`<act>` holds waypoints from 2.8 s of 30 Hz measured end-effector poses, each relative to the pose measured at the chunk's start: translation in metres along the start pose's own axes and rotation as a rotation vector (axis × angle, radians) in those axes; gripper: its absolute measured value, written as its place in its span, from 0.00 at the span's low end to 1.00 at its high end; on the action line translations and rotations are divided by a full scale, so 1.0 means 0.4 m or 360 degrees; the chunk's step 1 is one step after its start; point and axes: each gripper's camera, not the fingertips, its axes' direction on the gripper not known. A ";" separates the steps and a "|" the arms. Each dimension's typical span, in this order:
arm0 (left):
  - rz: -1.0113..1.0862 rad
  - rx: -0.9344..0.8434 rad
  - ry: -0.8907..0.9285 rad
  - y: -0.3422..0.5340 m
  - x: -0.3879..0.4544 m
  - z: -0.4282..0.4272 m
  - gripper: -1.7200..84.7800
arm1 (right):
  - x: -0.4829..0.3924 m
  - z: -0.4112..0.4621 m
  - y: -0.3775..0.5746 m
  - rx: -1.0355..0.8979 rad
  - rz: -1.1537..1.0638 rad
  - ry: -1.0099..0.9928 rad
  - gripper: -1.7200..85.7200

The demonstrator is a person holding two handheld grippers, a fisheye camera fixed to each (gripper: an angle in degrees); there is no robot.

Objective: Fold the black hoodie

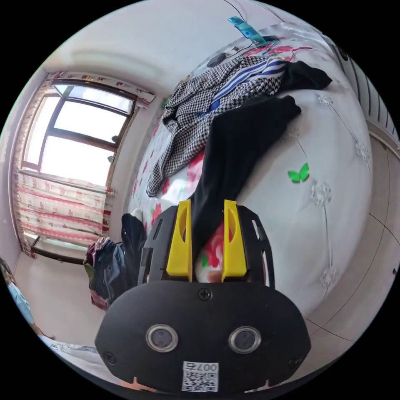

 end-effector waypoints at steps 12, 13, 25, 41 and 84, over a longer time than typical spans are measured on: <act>-0.0300 0.0022 0.0063 0.003 -0.137 -0.025 0.09 | -0.026 0.132 -0.063 0.0080 0.0153 0.0088 0.04; -0.0261 0.0039 0.0077 -0.002 -0.136 -0.031 0.09 | -0.067 0.116 -0.041 0.0124 0.0088 0.0038 0.04; 0.0108 0.0391 0.0502 -0.032 -0.183 -0.178 0.12 | -0.874 0.265 1.180 -0.0470 -0.2526 -0.0032 0.03; 0.0076 0.0397 0.0574 -0.057 -0.400 -0.189 0.16 | -0.676 0.653 1.342 -0.1050 -0.2142 0.0327 0.07; 0.0136 0.0098 0.0265 0.235 -0.461 -0.224 0.02 | -0.253 0.640 0.951 -0.1264 -0.1858 0.0409 0.08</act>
